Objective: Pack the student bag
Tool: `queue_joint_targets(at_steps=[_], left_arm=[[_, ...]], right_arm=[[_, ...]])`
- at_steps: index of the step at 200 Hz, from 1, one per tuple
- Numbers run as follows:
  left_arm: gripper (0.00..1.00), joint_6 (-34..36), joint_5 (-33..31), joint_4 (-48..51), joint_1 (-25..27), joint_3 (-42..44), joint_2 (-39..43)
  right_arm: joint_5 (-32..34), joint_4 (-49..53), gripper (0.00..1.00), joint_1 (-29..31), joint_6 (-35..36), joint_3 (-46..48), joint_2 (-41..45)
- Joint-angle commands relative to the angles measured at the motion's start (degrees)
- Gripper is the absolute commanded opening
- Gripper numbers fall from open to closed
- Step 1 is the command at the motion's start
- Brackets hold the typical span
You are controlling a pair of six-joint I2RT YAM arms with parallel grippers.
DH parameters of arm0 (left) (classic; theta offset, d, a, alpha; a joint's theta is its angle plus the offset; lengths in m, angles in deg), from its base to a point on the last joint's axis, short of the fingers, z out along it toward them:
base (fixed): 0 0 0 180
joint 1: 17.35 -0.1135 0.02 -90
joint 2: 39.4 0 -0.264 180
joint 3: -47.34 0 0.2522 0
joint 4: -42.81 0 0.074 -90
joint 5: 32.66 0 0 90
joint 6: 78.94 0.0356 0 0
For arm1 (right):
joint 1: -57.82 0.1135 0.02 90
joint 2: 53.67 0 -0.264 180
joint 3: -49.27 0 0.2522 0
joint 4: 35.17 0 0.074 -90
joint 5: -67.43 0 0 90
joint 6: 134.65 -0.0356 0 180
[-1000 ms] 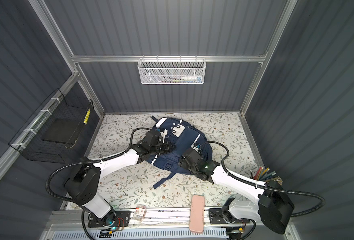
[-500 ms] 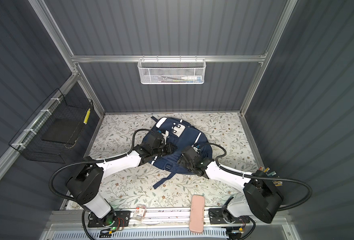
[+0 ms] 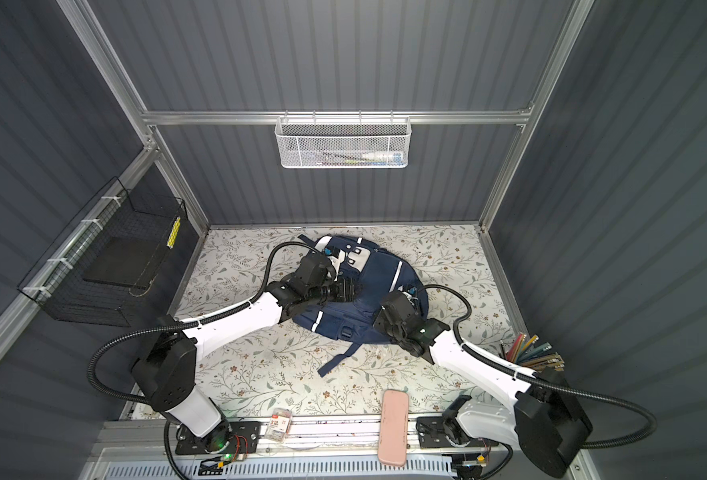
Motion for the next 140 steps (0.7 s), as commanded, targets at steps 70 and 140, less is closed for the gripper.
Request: queue_joint_targets(at_steps=[70,140], left_arm=[[0.74,22.61,-12.2,19.63,-5.47,-21.56,-11.4],[0.73,23.93,-8.23,17.93,-14.35,-17.44,-17.33]], right_arm=[[0.65,12.07,0.79,-14.04,8.31,2.91,16.04],[-17.89,-3.96,0.78,-26.55,22.09,-8.07,-9.72]])
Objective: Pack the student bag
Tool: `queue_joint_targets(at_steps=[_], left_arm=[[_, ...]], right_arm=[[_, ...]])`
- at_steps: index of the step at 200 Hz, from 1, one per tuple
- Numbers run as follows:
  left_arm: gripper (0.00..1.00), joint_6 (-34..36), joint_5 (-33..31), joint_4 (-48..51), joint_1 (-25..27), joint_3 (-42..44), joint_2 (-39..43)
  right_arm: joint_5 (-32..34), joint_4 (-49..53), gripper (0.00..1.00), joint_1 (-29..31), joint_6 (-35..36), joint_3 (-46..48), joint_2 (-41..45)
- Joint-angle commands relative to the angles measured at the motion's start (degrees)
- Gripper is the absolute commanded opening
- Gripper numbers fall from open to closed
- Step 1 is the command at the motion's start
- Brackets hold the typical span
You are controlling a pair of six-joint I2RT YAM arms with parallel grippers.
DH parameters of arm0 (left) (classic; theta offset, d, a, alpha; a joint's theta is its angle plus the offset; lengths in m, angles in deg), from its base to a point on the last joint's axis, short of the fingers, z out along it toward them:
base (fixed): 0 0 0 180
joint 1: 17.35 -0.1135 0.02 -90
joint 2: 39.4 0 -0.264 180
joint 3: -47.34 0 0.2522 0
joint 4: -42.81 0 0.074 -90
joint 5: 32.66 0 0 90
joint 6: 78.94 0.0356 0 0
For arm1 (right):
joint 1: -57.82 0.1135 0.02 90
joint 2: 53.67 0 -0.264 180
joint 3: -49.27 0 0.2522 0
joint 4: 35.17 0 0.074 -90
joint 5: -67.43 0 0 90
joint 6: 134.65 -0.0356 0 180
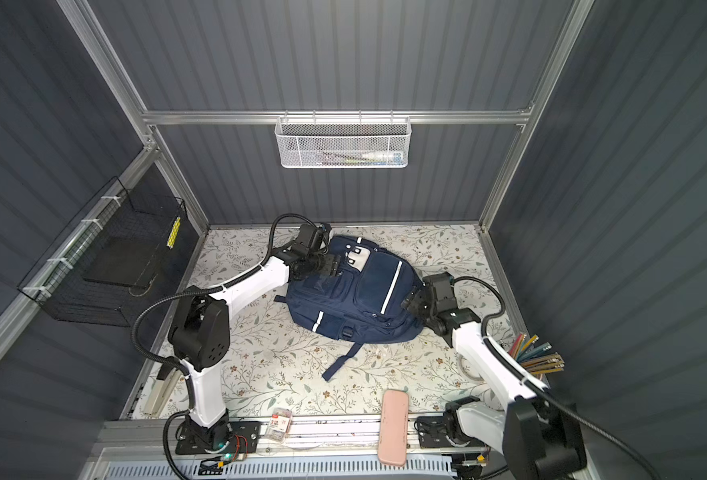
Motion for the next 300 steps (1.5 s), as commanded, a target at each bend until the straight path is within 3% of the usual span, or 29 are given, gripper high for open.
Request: queue_joint_targets(at_steps=[1,42,78,98,142,163,181,185,187,191,214,251,273,300], left_arm=[[0.73,-0.14,3.45,1.4,-1.44,3.82,0.35],[0.62,-10.23,9.79,-2.7,-1.13,19.9,9.89],[0.58,-15.68,9.79,-4.81,-0.18,30.1,19.69],[0.57,-19.69,12.83,-7.6,1.06,33.97,22.46],[0.58,-23.68,11.28,-8.22,7.38,34.85,25.82],[0.59,-23.8,8.29,-6.62,7.39,34.23,28.96],[0.62,-23.07,5.67,-4.38,7.32,31.78,31.27],[0.63,-22.97,5.74,-4.21,7.32,31.07,31.5],[0.64,-22.87,5.93,-4.12,7.32,30.64,31.57],[0.65,-22.78,6.46,-4.12,7.28,29.82,31.74],[0.68,-22.14,9.38,-5.16,7.39,24.75,30.69],[0.67,-23.93,15.29,-10.28,7.57,18.0,23.81],[0.66,-25.15,16.43,-11.66,8.43,15.49,18.56],[0.66,-25.58,15.11,-11.21,8.76,14.07,13.85]], right_arm=[[-8.06,-6.61,0.78,-0.8,6.8,-5.09,-6.74],[-15.31,-7.57,0.7,-0.73,12.83,-14.87,-19.1],[-20.69,-7.39,0.64,-0.64,17.31,-21.71,-26.92],[-22.11,-5.22,0.6,-0.06,19.98,-27.17,-30.61],[-22.38,3.93,0.6,2.26,27.12,-40.84,-38.66],[-15.35,5.2,0.71,2.26,26.32,-39.31,-35.79],[-10.12,8.57,0.86,2.21,25.96,-38.3,-32.05],[-8.39,10.04,0.9,2.17,25.9,-38.33,-31.22],[-7.09,10.93,0.98,2.13,25.82,-38.22,-30.52],[-5.81,11.67,0.99,2.17,25.61,-38.07,-29.72],[-0.6,11.96,0.99,1.83,24.52,-32.98,-21.1],[-3.99,14.31,0.99,2.2,17.59,-24.2,-10.16],[-7.76,11.3,0.87,5.38,9.42,-16.38,-4.88],[-1.16,11.54,0.77,14.74,0.47,-10.82,-0.9]])
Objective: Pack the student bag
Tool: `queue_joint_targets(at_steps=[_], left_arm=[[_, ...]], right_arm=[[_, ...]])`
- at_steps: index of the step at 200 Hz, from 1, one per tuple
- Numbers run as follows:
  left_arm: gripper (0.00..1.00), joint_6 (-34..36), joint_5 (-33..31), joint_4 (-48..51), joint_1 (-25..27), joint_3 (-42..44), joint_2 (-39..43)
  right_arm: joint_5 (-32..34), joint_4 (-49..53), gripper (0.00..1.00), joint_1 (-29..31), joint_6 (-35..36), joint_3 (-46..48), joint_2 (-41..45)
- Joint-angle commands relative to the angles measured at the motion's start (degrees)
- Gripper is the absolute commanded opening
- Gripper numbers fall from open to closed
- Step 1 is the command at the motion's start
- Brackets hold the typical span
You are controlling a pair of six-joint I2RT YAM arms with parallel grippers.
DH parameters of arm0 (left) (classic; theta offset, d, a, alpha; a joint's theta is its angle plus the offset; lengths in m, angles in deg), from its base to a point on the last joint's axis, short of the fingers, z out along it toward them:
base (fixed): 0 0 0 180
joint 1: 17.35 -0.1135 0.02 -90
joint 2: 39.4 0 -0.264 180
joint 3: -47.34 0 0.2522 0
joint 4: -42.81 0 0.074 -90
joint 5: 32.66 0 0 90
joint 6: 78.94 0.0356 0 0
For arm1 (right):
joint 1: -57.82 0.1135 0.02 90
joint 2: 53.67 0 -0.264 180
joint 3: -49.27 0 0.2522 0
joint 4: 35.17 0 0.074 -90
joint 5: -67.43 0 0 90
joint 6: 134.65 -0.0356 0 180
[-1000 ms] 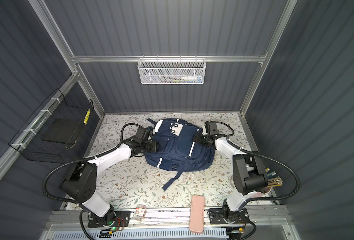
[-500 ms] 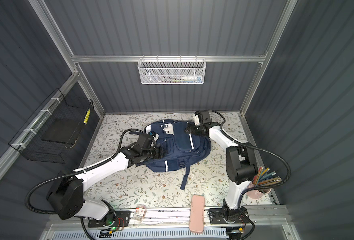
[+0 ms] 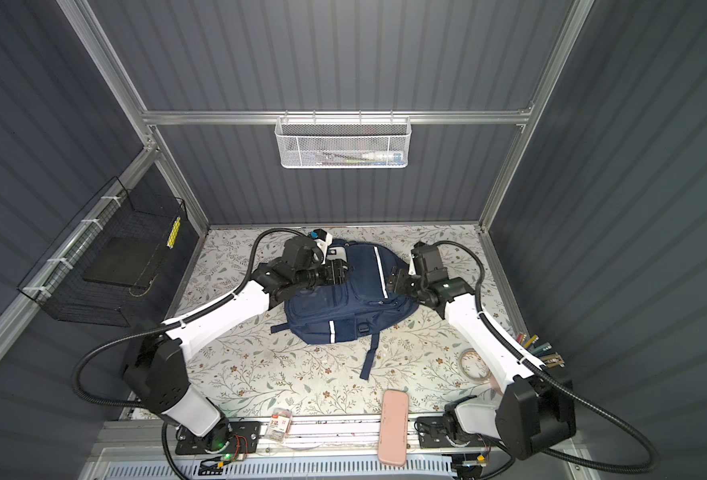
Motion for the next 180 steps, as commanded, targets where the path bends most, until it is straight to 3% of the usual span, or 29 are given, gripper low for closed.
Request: queue_joint_targets(at_steps=[1,43,90,180], left_arm=[[0.66,-1.27,0.78,0.75,0.51,-1.3,-3.58],[0.64,-0.81,-0.28,0.23,0.88,-2.11,-7.84],[0.55,-0.78,-1.19,-0.71,1.28,-1.39,-9.29],[0.54,-2.27,0.27,-2.68,1.28,1.63,-8.9]], right_arm=[[3.37,1.1,0.77,7.11,-10.96,4.11,2.51],[4.97,-8.25,0.66,12.99,-19.89,12.01,3.08],[10.45,-14.03,0.54,13.09,-19.7,11.0,0.69],[14.45,-12.97,0.49,12.65,-17.54,5.1,-9.48]])
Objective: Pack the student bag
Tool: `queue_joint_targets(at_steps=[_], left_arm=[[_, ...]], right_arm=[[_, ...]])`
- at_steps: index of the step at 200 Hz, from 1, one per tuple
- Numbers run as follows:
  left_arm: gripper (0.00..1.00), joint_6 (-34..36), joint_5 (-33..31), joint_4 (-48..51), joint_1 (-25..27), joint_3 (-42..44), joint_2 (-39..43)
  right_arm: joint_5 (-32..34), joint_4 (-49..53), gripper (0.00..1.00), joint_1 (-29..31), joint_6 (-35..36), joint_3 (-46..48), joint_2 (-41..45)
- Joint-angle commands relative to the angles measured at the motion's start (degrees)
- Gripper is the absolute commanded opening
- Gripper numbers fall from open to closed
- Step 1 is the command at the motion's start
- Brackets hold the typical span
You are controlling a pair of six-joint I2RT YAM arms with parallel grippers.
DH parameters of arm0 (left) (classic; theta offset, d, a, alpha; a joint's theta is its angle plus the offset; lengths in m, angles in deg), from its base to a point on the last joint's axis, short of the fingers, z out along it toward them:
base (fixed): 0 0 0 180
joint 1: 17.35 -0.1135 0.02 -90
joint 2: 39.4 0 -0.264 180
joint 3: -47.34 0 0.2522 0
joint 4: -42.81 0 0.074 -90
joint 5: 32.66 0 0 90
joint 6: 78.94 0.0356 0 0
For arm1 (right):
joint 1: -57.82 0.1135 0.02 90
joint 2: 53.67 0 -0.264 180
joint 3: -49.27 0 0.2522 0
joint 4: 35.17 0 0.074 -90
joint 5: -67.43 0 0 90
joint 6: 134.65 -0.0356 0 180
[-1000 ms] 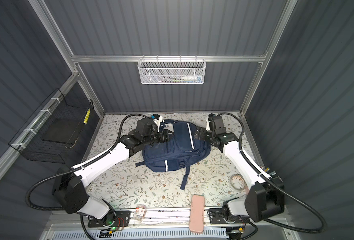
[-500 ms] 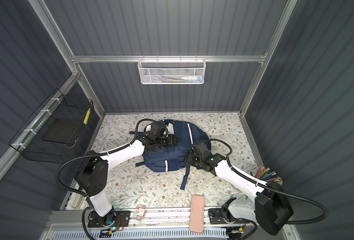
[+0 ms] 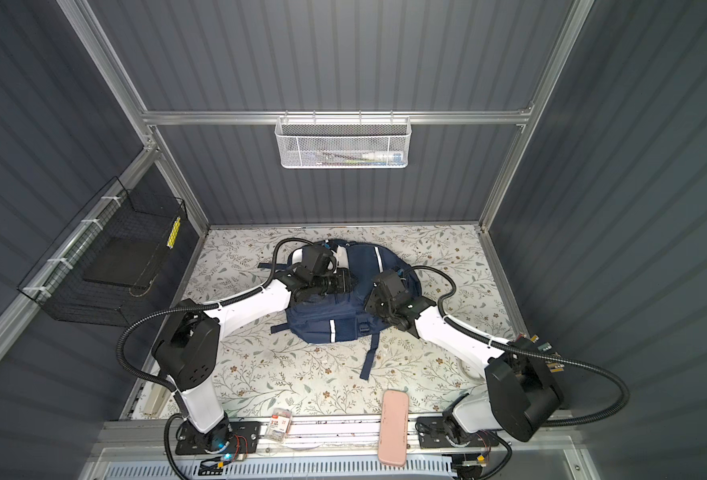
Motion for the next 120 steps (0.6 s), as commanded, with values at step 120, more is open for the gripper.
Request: queue_joint_targets(at_steps=[120], left_arm=[[0.55,-1.97,1.93,-1.5,0.6,2.41,-1.01]], right_arm=[[17.24,3.55,0.68,4.26,8.71,-2.97,-4.0]])
